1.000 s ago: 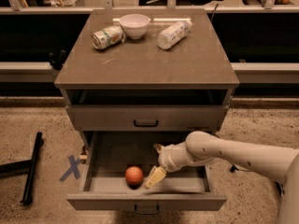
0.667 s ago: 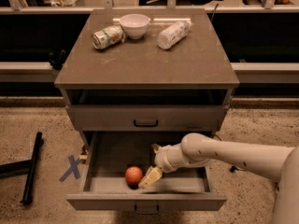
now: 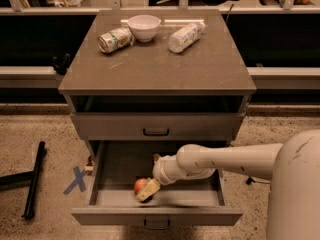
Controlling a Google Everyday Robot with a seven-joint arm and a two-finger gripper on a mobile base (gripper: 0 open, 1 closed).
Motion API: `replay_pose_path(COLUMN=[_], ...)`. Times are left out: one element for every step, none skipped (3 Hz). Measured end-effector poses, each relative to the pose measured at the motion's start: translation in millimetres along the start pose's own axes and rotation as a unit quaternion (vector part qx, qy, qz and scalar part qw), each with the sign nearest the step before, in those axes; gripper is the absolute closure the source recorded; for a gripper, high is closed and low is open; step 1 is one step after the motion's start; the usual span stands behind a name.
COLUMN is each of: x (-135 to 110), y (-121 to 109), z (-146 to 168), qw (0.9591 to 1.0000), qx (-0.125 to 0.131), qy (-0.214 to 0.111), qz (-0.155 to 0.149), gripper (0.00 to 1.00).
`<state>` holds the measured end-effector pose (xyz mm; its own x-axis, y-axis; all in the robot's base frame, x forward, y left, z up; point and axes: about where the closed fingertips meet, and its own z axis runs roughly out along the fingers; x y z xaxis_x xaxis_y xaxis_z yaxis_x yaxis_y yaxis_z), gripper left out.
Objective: Pick apple from middle drawer and place on counter
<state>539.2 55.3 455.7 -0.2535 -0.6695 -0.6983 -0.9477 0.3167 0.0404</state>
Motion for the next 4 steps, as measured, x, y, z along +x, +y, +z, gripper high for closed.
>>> replay_pose_path(x=[0.9,20.3,52.1,64.3], y=[0.2,-6.8,-18.7,-22.9], z=[0.5,11.4,40.6,55.7], qw=[1.0,0.9997,0.998,0.9968], qx=[0.0,0.001,0.005,0.009], qy=[0.001,-0.023,-0.064,-0.078], qz=[-0.001,0.005,-0.001,-0.011], gripper=[0.0,0.0,0.0,0.0])
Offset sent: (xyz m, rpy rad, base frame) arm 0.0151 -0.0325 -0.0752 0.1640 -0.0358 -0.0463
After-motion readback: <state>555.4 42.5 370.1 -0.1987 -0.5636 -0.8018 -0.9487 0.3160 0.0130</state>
